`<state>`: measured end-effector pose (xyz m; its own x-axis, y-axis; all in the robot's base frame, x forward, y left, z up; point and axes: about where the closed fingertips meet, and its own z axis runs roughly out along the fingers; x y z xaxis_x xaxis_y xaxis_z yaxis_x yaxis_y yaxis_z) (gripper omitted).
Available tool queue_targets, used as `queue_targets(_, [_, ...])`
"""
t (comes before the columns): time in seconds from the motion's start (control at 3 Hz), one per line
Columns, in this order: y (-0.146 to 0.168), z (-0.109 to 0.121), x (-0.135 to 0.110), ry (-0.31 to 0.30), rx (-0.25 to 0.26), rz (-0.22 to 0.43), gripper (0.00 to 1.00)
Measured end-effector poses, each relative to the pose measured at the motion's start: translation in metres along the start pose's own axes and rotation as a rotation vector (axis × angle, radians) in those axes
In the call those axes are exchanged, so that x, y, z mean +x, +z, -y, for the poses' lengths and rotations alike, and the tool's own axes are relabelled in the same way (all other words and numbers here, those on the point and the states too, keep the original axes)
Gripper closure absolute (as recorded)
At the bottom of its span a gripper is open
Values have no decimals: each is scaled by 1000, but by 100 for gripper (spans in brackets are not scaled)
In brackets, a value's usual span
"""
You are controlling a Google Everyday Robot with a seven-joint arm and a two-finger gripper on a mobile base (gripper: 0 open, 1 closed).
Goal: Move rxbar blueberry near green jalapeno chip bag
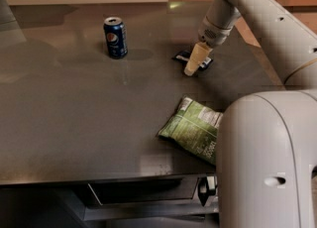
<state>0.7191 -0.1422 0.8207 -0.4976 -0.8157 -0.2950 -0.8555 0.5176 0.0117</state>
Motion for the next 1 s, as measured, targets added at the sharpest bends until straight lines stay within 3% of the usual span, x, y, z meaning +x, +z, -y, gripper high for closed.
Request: queue_targets(1.0, [-7,-1,-3,-3,-4,4,87])
